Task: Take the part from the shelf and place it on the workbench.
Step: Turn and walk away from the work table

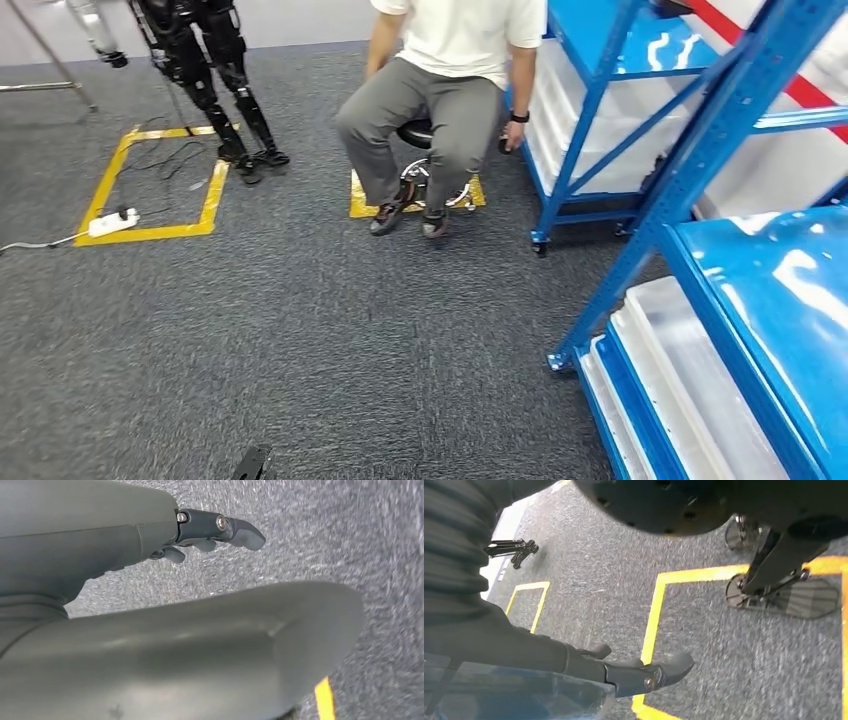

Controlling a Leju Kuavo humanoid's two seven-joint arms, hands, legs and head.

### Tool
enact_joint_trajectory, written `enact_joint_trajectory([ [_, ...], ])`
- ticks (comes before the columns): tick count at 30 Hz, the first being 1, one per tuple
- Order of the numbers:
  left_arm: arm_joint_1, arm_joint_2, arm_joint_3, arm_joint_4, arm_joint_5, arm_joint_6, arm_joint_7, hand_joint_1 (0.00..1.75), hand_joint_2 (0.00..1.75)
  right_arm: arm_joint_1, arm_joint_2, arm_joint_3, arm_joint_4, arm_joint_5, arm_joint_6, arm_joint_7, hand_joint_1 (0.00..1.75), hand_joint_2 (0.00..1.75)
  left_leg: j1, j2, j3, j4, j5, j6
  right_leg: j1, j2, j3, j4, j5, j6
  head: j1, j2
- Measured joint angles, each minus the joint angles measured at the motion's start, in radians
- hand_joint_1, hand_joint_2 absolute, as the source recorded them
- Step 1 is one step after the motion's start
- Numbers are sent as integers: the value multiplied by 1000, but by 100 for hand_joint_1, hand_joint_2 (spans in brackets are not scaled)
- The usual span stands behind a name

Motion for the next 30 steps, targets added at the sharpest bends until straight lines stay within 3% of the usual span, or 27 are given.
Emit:
enact_joint_trajectory([
  [1, 0, 1, 1, 1, 0, 0, 2, 0, 0, 1, -1, -1, 0, 1, 4, 2, 0, 175, 0, -2, -2, 1, 13, 3, 3, 15, 0, 2, 0, 0, 0, 0],
  [2, 0, 2, 2, 1, -1, 0, 3, 0, 0, 1, -1, -2, 0, 2, 8, 4, 0, 175, 0, -6, 13, -35, 44, 8, 5, 30, 1, 4, 0, 0, 0, 0],
  [3, 0, 3, 3, 1, -1, 0, 4, 0, 0, 2, -2, -3, 0, 4, 10, 6, 0, 175, 0, -19, 42, -103, 87, 14, 6, 45, 2, 6, 0, 0, 0, 0],
  [5, -1, 7, 7, 1, -1, -1, 4, 0, 0, 0, -1, -3, 0, 6, 13, 8, 0, 175, 0, -62, 94, -224, 141, 26, 8, 71, -1, 10, 1, 3, 1, 0],
  [7, -1, 9, 10, 1, -4, -1, 4, 0, 0, 0, 0, -4, 0, 8, 16, 9, 0, 175, -3, -82, 109, -265, 149, 32, 6, 91, -11, 11, 6, 12, 0, 0],
  [9, -4, 8, 12, 1, -7, -1, 4, 0, 0, 4, -1, -4, 1, 10, 19, 9, 0, 175, -5, -62, 112, -279, 158, 40, 6, 104, -22, 10, 12, 23, -1, 0],
  [11, -6, 7, 14, 1, -8, -1, 3, 0, 0, 6, -3, -4, 1, 12, 21, 10, 0, 175, -3, -38, 118, -301, 172, 53, 11, 66, -50, 50, -9, 24, 2, 0],
  [13, -5, 6, 16, 1, -9, -1, 1, 0, 0, 3, -5, -4, 1, 14, 22, 10, 0, 175, -5, -10, 119, -312, 180, 60, 11, 10, -114, 171, -63, 18, 6, 0],
  [15, -3, 6, 17, 1, -10, -1, 1, 0, 0, 2, -7, -4, 1, 16, 22, 10, 0, 175, -9, 19, 114, -312, 181, 60, 5, -10, -173, 292, -105, 23, 9, 0],
  [16, -2, 6, 18, 1, -10, -2, 1, 0, 0, 3, -8, -4, 1, 16, 22, 10, 0, 175, -9, 33, 113, -312, 181, 59, 1, -14, -178, 309, -107, 31, 9, 0],
  [17, -3, 6, 18, 1, -10, -2, 1, 0, 0, 5, -9, -4, 1, 16, 22, 10, 0, 175, -9, 45, 112, -311, 182, 58, -3, -19, -159, 278, -93, 42, 9, 0],
  [18, -3, 5, 19, 1, -10, -3, 1, 0, 0, 5, -10, -4, 1, 17, 23, 11, 0, 175, -8, 56, 112, -311, 182, 54, -8, -32, -119, 210, -69, 54, 9, 0],
  [19, -3, 4, 19, 1, -10, -3, 1, 0, 0, 5, -11, -4, 1, 18, 23, 11, 0, 175, -10, 67, 113, -309, 181, 49, -12, -60, -71, 128, -46, 61, 10, 0],
  [20, -3, 4, 20, 1, -10, -4, 0, 0, 0, 4, -13, -4, 0, 19, 23, 11, 0, 175, -12, 77, 114, -307, 177, 41, -12, -86, -31, 59, -27, 64, 10, 0],
  [22, -4, 5, 22, 1, -11, -4, -3, 0, 0, 0, -13, -5, 0, 20, 24, 11, 0, 175, -17, 97, 118, -303, 169, 26, -10, -111, 1, 0, -10, 53, 8, 0],
  [24, -7, 4, 23, 1, -12, -4, -6, 0, 0, 0, -12, -5, 0, 21, 24, 10, 0, 175, -12, 113, 123, -301, 163, 14, -10, -85, -5, 0, -4, 38, 4, 0],
  [26, -10, 4, 24, 1, -12, -4, -8, 0, 0, 0, -10, -5, 0, 21, 25, 11, 0, 175, -4, 79, 114, -268, 136, 3, -15, -61, -5, 0, 2, 24, 2, 0],
  [28, -7, 4, 24, 1, -15, -5, -8, 0, 0, -2, -6, -5, 0, 21, 25, 11, 0, 175, 0, 20, 67, -154, 64, -3, -14, -38, -4, 0, 7, 12, -1, 0],
  [30, -4, 4, 24, 1, -19, -6, -8, 0, 0, -1, -4, -7, 0, 21, 25, 11, 0, 175, 0, 0, 4, -16, 3, 0, -7, -11, -7, 0, 10, 5, -1, 0],
])
